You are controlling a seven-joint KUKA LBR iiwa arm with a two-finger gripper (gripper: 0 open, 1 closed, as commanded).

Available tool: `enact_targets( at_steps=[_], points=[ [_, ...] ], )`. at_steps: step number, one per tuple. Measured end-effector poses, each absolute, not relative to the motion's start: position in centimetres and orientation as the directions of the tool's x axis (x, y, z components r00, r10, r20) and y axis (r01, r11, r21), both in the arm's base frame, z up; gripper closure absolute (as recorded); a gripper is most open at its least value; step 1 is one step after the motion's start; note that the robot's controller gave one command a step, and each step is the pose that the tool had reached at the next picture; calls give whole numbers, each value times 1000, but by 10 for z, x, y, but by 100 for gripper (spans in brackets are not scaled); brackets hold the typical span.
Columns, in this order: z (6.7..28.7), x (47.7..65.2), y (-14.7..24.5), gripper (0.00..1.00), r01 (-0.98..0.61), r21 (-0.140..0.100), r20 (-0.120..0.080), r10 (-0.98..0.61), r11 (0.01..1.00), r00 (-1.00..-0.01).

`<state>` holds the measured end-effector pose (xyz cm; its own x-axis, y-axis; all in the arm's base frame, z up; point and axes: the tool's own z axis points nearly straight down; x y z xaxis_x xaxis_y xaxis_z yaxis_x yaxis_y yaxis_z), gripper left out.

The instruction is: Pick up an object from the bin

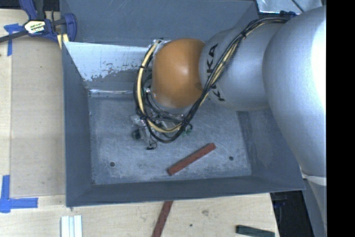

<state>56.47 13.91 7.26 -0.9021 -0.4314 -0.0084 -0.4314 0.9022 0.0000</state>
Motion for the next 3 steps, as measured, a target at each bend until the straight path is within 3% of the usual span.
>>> enact_targets(
  at_steps=[1,3],
  points=[
    [76,564,139,100,-432,0,-6,-432,902,-902],
    [104,563,138,100,-431,0,-2,-431,903,-903]
  ],
)
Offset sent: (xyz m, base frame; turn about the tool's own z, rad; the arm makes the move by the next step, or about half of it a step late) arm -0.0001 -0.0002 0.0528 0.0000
